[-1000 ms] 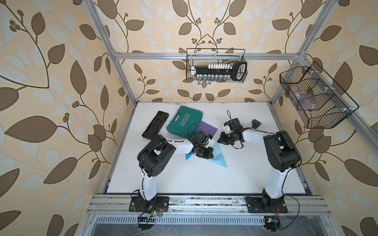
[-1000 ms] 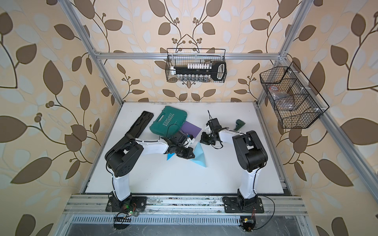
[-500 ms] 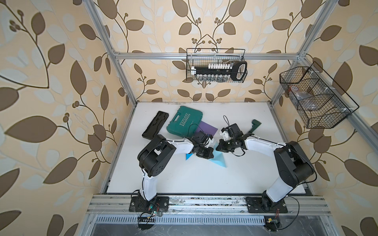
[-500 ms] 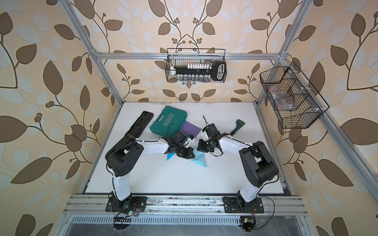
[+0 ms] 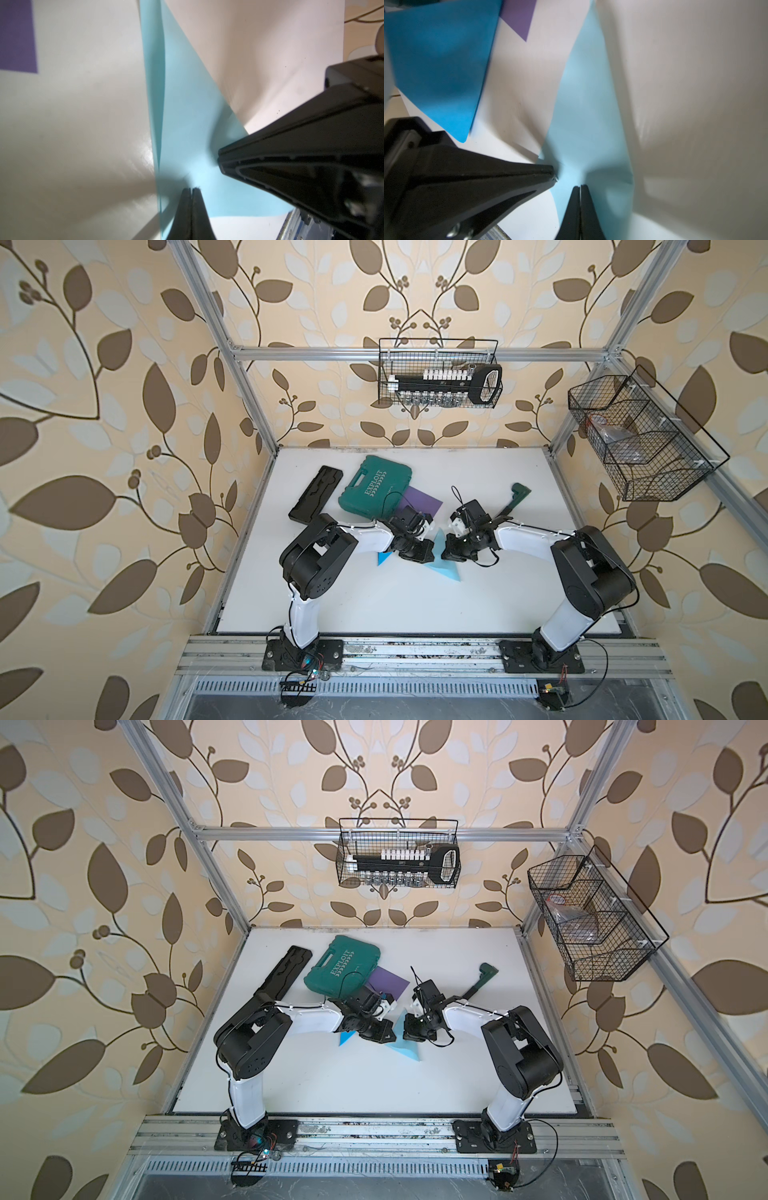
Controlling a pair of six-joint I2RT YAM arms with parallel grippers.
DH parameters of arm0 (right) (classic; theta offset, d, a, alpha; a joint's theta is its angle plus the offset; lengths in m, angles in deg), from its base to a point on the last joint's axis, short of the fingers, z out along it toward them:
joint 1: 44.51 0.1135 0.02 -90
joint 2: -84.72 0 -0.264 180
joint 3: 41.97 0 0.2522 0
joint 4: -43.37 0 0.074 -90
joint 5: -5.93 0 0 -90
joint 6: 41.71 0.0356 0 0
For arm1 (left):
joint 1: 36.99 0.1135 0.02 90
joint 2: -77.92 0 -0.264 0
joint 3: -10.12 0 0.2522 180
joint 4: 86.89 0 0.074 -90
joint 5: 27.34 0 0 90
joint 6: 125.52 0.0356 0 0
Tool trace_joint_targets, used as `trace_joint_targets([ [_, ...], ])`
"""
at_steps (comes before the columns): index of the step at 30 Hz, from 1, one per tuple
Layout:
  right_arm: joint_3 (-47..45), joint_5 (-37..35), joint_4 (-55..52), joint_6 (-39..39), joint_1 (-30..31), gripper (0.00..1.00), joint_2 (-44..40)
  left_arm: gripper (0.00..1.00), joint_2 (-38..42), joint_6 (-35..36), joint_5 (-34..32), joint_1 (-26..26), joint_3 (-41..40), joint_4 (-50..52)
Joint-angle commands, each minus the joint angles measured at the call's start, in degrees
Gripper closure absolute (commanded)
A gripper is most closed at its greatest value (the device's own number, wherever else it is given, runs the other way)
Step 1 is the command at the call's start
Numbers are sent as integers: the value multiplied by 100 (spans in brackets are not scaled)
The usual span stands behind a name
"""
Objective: Fold the square paper diagonally
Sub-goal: Fold the paper at the center of the board.
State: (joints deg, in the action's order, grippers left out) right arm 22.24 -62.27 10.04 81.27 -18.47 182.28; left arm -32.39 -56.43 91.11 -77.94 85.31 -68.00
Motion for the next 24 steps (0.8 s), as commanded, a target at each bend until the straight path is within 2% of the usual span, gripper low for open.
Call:
trace_joint_targets([
  [1,-145,-154,-184,-70,25,100,127,100,-255,188,-457,-46,-53,714],
  [6,-324,-260,-240,-143,-97,100,104,100,-273,188,-564,-35,-47,784],
  [15,-827,-248,-187,-187,-778,100,-85,100,-294,200,-665,8,-44,853],
  [24,-852,-335,-159,-30,-819,100,-151,100,-281,218,-698,17,-51,876],
])
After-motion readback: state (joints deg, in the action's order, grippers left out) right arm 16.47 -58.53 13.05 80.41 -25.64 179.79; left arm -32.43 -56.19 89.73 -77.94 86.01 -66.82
